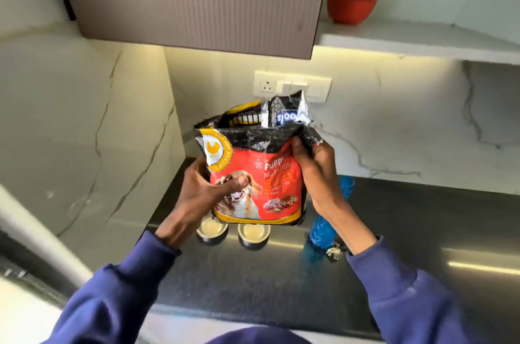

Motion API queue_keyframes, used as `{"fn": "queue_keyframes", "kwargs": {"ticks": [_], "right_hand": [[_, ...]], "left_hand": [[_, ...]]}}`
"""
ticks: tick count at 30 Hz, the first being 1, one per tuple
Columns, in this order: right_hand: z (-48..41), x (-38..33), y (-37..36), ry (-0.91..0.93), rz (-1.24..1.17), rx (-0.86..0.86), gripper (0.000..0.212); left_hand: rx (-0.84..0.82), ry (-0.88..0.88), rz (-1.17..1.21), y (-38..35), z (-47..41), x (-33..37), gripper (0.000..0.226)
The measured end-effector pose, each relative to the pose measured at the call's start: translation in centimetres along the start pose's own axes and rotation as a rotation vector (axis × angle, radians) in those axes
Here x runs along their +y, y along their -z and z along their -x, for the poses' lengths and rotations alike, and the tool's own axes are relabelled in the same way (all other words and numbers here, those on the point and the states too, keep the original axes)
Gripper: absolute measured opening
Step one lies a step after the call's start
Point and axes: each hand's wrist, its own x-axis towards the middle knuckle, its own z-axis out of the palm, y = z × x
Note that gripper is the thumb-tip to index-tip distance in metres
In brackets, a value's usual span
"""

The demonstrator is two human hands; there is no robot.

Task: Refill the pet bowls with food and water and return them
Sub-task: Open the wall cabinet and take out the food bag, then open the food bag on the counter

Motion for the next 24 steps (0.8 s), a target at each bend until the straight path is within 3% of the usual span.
{"fn": "queue_keyframes", "kwargs": {"ticks": [4,14,20,24], "right_hand": [[4.0,5.0,0.3,-0.096,0.061,-0.006,0.022],[11.7,15.1,1.1,-0.333,0.225,-0.053,0.022],[13.7,17.5,1.3,-0.404,0.332,-0.14,0.043],[14.1,17.9,1.2,-0.378,0.382,-0.164,0.05]], "left_hand": [[0.008,0.134,-0.041,1.6,2.8,-5.6,0.082],[-0.055,0.367,-0.17,3.1,9.0,-15.3,0.072],[-0.059,0.404,-0.217,3.2,10.5,-17.8,0.084],[-0.066,0.359,-0.283,3.1,10.5,-18.8,0.075]]}}
